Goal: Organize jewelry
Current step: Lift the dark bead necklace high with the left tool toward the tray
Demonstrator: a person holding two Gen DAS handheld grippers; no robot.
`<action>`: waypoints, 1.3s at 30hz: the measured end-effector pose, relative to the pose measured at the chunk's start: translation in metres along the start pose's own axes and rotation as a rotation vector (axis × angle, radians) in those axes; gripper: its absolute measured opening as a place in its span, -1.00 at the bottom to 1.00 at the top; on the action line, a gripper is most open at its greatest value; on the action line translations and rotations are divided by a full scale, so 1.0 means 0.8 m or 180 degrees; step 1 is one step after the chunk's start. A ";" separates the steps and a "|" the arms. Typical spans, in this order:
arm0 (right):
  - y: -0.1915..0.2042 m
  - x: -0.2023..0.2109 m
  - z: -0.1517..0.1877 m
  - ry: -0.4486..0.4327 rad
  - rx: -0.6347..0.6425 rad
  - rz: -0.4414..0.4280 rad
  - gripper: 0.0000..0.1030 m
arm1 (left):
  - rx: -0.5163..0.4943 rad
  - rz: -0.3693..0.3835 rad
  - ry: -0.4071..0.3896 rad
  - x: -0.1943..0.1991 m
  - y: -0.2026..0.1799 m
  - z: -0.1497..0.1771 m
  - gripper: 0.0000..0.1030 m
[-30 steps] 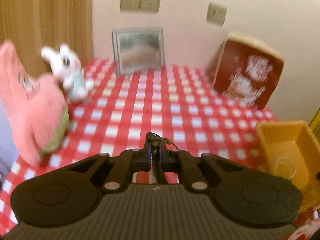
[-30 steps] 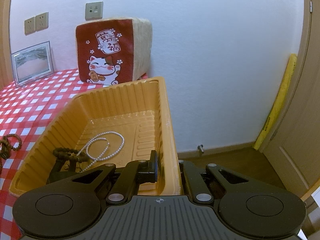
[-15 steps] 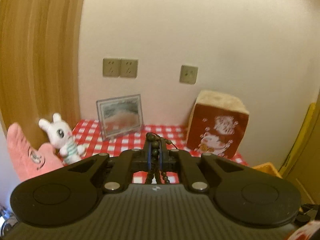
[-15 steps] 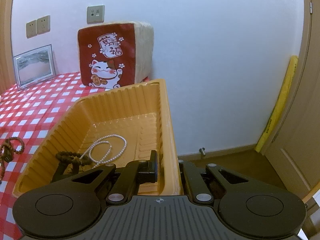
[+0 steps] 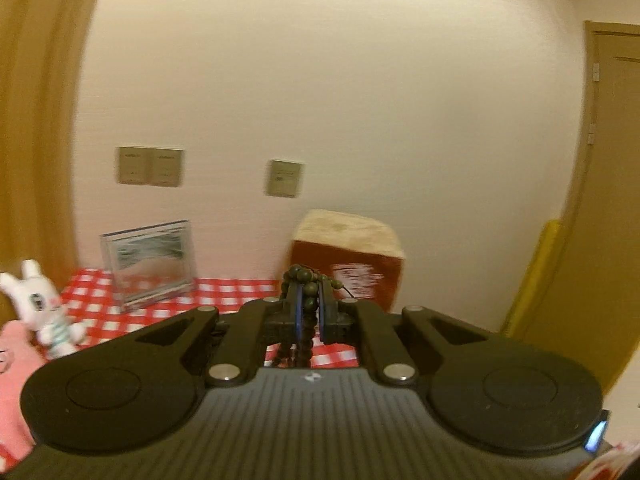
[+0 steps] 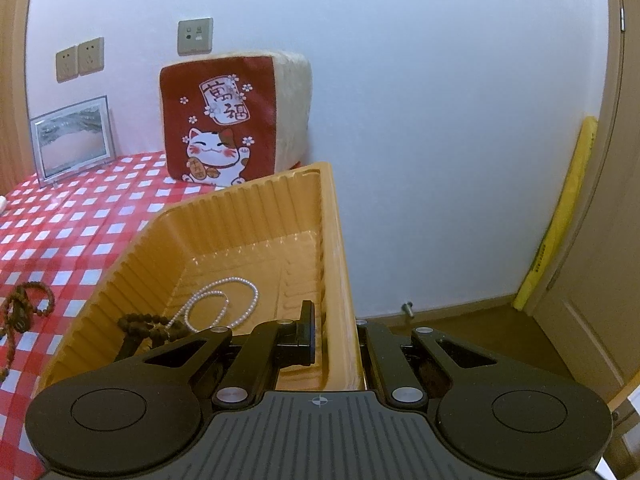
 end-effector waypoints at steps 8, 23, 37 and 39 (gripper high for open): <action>0.002 -0.002 -0.002 -0.0014 -0.0001 -0.0007 -0.89 | 0.0013 0.0541 0.0040 -0.027 -0.059 0.005 -0.88; 0.000 -0.004 -0.005 -0.0032 -0.0032 -0.0036 -0.90 | 0.0267 0.1116 0.0273 -0.101 -0.135 0.035 -0.88; -0.005 -0.007 -0.004 -0.0019 -0.0061 -0.0071 -0.91 | 0.0499 0.1237 0.0964 -0.159 -0.177 0.135 -0.88; -0.005 -0.007 -0.004 -0.0012 -0.0066 -0.0071 -0.91 | 0.0522 0.1196 0.1079 -0.165 -0.176 0.151 -0.88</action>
Point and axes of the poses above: each gripper's, at about its wrist camera, not at the fingertips, and x roughly against the way its jaws point, y to its left, z to its underside, the point moved 2 cm from there along -x, roughly the way its jaws point, and after that the axes turned 9 degrees about -y, right-handed, at the moved point
